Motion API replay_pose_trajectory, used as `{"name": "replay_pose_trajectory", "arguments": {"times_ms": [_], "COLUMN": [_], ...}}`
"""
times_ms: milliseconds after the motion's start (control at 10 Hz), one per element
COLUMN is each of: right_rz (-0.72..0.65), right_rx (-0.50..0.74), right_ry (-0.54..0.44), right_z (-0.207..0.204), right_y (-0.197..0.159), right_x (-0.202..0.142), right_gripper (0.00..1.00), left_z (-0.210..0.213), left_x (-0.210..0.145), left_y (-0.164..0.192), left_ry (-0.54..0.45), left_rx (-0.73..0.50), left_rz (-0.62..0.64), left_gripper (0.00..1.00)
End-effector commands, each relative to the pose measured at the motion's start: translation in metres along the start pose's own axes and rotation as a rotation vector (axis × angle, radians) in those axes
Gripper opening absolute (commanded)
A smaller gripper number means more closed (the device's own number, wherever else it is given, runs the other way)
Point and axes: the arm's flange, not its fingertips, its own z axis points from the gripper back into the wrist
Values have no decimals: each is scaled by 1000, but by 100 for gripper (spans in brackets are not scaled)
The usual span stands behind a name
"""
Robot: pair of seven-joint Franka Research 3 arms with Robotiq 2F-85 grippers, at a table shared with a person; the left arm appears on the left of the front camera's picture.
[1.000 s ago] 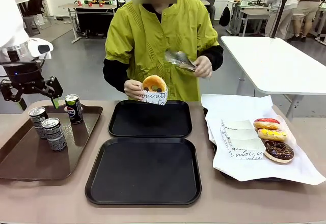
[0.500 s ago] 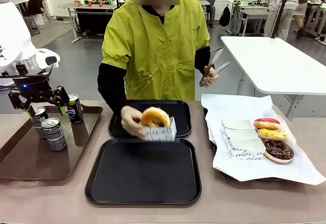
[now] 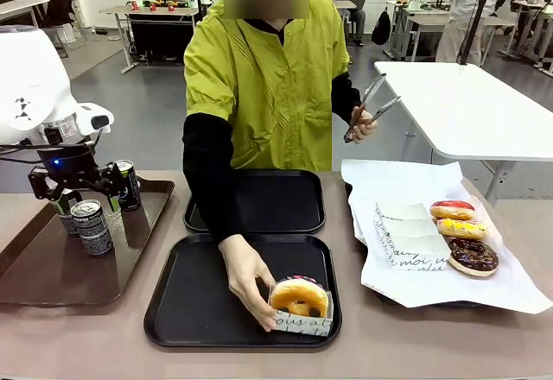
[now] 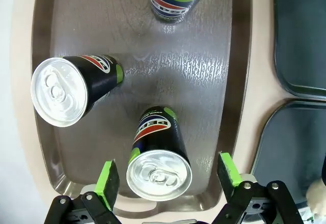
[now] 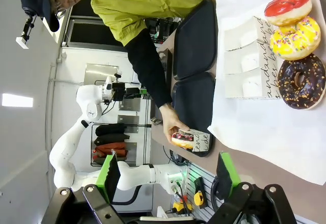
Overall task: Set up donuts and drinks on trays.
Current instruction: Pick up one Pepsi coke and place it on the Flat Tray.
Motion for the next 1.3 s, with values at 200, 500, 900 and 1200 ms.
{"name": "replay_pose_trajectory", "arguments": {"times_ms": [200, 500, 900, 1200], "right_rz": [13, 13, 13, 13], "right_rx": [11, 11, 11, 11], "right_ry": [-4, -4, -4, -4], "right_z": [-1, -1, -1, -1], "right_y": [0, 0, 0, 0], "right_x": [2, 2, 2, 2], "right_gripper": [100, 100, 100, 100], "left_z": [-16, -27, -35, -37], "left_x": [12, 14, 6, 6], "left_y": [7, 8, 4, 4], "left_ry": [-15, 23, 61, 37], "left_rx": [7, -4, 11, 11], "left_rz": [-18, -41, -63, -73], "left_gripper": [100, 100, 100, 44]}}
